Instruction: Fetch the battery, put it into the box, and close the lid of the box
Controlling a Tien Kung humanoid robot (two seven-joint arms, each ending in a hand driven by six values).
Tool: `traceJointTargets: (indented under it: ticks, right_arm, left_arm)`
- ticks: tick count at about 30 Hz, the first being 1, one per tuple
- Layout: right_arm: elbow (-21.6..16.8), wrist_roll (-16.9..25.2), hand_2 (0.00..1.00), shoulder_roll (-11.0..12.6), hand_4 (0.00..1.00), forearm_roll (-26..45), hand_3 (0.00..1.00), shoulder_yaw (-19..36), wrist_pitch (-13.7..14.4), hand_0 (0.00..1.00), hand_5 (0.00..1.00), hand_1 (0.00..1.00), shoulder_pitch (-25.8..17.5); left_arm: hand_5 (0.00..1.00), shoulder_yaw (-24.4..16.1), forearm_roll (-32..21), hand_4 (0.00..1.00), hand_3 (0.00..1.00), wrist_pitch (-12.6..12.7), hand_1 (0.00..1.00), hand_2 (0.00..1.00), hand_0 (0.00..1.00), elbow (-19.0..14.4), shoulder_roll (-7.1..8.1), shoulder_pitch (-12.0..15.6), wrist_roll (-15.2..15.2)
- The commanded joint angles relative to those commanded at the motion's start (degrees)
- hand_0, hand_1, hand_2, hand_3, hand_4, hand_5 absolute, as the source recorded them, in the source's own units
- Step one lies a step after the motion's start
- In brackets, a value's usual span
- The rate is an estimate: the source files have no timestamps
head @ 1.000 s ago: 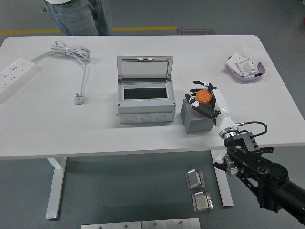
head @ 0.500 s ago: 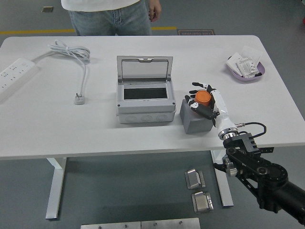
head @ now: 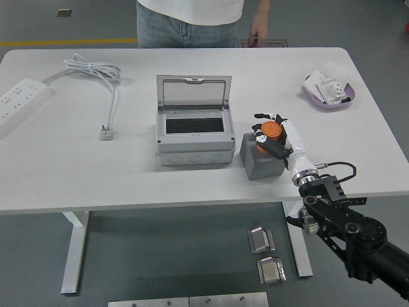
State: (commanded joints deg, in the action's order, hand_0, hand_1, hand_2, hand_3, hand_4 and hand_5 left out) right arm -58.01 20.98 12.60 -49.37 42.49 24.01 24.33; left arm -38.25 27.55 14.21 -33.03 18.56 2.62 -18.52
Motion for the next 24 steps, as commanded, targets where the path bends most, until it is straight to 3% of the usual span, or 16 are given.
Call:
traceJointTargets:
  ticks: [1, 6, 7, 24]
  right_arm:
    - [0.0, 0.0, 0.388, 0.0, 0.002, 0.0, 0.296, 0.0, 0.1, 0.470, 0.002, 0.460, 0.0]
    - [0.0, 0.5, 0.388, 0.0, 0.002, 0.0, 0.296, 0.3, 0.8, 0.470, 0.002, 0.460, 0.3]
    - [-0.1, 0.6, 0.291, 0.0, 0.002, 0.0, 0.238, 0.3, 1.0, 0.449, 0.002, 0.406, 0.4]
    - [-0.3, 0.5, 0.280, 0.9, 0.002, -1.5, 0.234, 0.1, 2.9, 0.452, 0.002, 0.412, 5.2]
  left_arm:
    - [0.002, 0.0, 0.0, 0.362, 0.605, 0.0, 0.706, 0.591, 0.680, 0.0, 0.00, 0.0, 0.0]
    - [0.002, 0.1, -0.2, 0.362, 0.605, 0.1, 0.706, 0.591, 0.680, 0.0, -0.02, 0.0, 0.1]
    - [0.002, 0.1, -0.1, 0.363, 0.606, 0.1, 0.707, 0.591, 0.680, 0.0, -0.02, 0.0, 0.1]
    - [0.002, -0.2, 0.1, 0.363, 0.606, 0.2, 0.707, 0.590, 0.681, -0.1, 0.00, 0.1, -0.2]
